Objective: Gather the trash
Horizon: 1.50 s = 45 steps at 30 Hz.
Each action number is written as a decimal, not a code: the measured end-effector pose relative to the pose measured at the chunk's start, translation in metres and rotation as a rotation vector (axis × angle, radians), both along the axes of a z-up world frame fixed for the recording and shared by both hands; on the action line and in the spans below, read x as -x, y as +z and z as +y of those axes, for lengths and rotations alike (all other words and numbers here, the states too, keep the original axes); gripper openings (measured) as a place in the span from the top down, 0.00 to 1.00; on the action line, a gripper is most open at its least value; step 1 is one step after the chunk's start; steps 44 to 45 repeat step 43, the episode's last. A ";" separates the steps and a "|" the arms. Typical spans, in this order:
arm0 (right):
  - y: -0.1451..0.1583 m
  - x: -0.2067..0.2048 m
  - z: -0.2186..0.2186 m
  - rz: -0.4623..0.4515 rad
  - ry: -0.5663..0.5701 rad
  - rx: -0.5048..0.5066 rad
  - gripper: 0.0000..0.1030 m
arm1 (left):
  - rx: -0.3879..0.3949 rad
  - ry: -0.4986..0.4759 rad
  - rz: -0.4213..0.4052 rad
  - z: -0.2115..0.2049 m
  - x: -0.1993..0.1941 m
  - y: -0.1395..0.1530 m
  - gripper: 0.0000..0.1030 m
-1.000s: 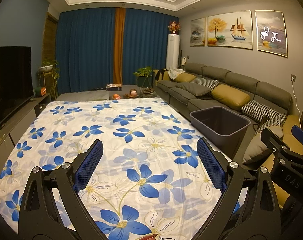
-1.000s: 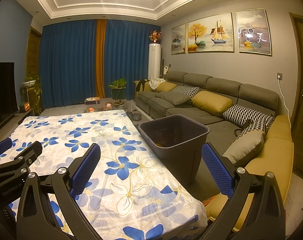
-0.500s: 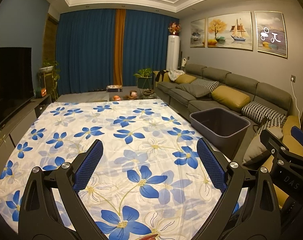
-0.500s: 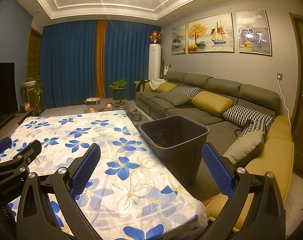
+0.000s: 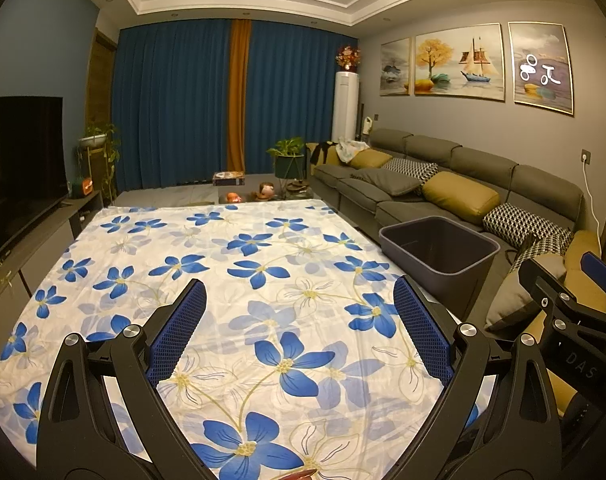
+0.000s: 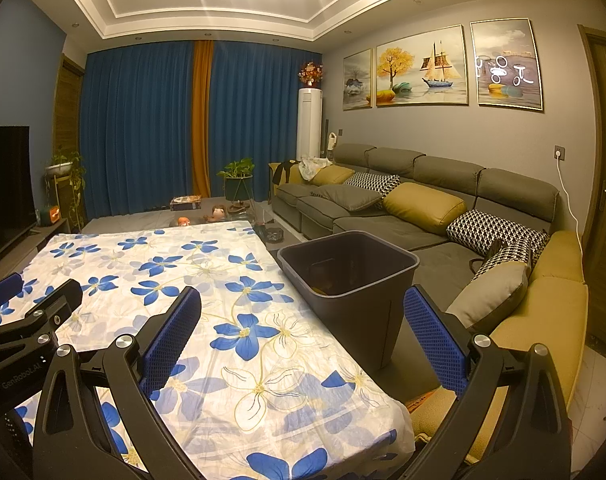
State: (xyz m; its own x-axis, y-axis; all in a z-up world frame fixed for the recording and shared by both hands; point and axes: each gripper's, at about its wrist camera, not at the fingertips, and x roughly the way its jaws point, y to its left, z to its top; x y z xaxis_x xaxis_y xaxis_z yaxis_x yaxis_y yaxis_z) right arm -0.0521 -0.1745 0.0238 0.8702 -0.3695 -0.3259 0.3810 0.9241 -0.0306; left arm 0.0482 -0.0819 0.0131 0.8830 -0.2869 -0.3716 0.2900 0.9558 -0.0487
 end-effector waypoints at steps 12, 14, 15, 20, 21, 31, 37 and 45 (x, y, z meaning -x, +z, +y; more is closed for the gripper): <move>0.001 -0.001 0.002 -0.005 0.002 0.003 0.05 | -0.021 -0.010 -0.025 -0.002 0.004 0.006 0.22; 0.002 -0.002 0.002 -0.006 0.002 0.003 0.05 | -0.020 -0.009 -0.026 -0.003 0.003 0.007 0.22; 0.002 -0.001 0.002 -0.006 0.003 0.002 0.05 | -0.020 -0.010 -0.026 -0.003 0.004 0.006 0.22; 0.002 -0.002 0.002 -0.008 0.005 0.002 0.05 | -0.018 -0.007 -0.025 -0.002 0.004 0.007 0.22; 0.002 -0.001 0.001 -0.009 0.005 0.002 0.05 | -0.017 -0.008 -0.025 -0.001 0.004 0.008 0.22; 0.003 -0.002 0.001 -0.014 0.004 0.002 0.05 | -0.017 -0.007 -0.028 -0.001 0.003 0.008 0.22; 0.003 -0.003 0.001 -0.019 0.004 -0.001 0.05 | -0.015 0.010 -0.028 0.000 0.004 0.009 0.17; 0.003 -0.001 0.001 -0.020 0.003 -0.002 0.05 | 0.001 0.028 -0.023 0.003 0.004 0.010 0.16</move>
